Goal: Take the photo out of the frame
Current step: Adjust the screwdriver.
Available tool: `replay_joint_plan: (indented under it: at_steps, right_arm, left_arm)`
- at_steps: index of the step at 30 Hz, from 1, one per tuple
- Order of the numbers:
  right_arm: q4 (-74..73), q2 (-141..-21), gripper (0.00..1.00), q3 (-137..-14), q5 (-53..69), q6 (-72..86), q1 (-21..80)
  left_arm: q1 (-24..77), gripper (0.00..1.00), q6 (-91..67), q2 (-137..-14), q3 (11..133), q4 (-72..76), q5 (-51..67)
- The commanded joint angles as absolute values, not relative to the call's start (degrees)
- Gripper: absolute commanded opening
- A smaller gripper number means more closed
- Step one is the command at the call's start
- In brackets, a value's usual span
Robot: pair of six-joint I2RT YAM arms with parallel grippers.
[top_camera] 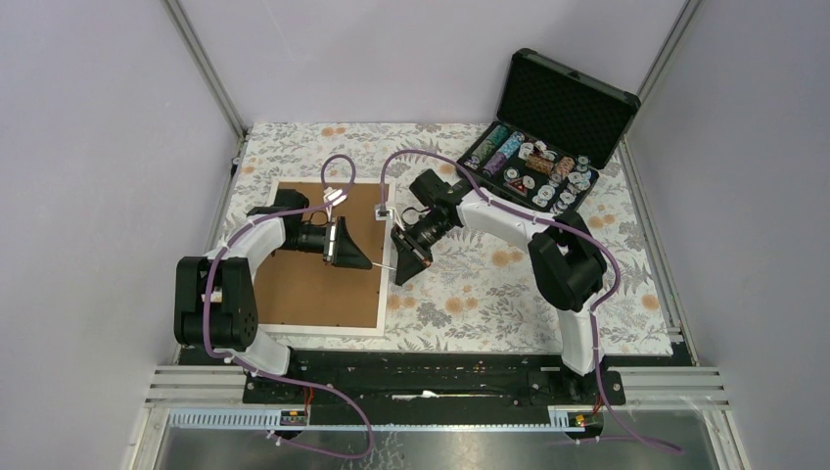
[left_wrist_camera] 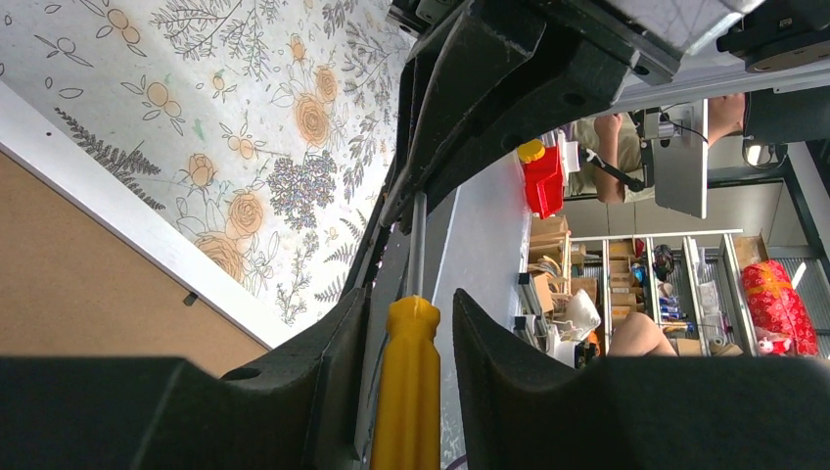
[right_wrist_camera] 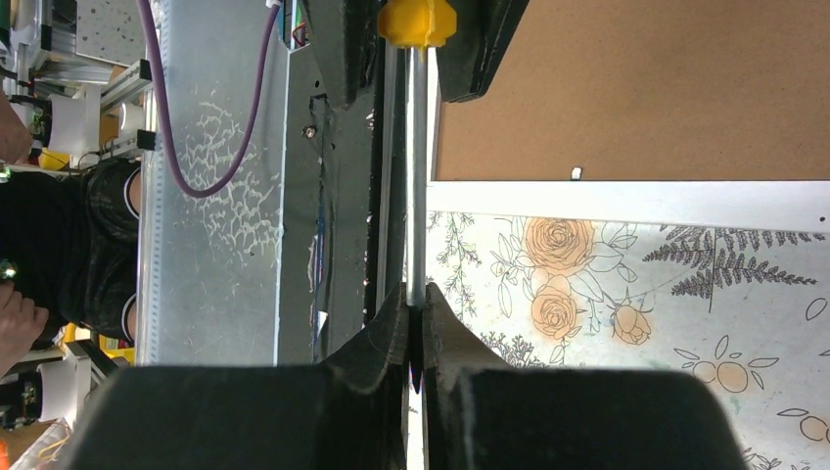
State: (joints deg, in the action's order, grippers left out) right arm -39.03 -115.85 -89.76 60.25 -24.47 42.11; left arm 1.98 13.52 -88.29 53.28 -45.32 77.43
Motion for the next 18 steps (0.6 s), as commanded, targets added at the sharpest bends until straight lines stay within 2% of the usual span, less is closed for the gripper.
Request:
replay_joint_plan:
  at_steps: [1,11,18]
  right_arm:
    - [-41.31,-113.05,0.0,-92.11,62.04,-27.42,43.11]
    - [-42.69,-112.95,0.0,-91.97,61.67,-28.76,43.25]
    - [-42.42,-113.73,0.0,-93.33,61.1,-28.53,43.32]
  left_arm:
    - [2.22,0.4,15.36,-88.38,55.12,-45.35,79.48]
    - [1.93,0.42,15.47,-88.69,55.09,-45.35,80.1]
    - [2.74,0.26,15.8,-87.72,55.11,-45.34,79.57]
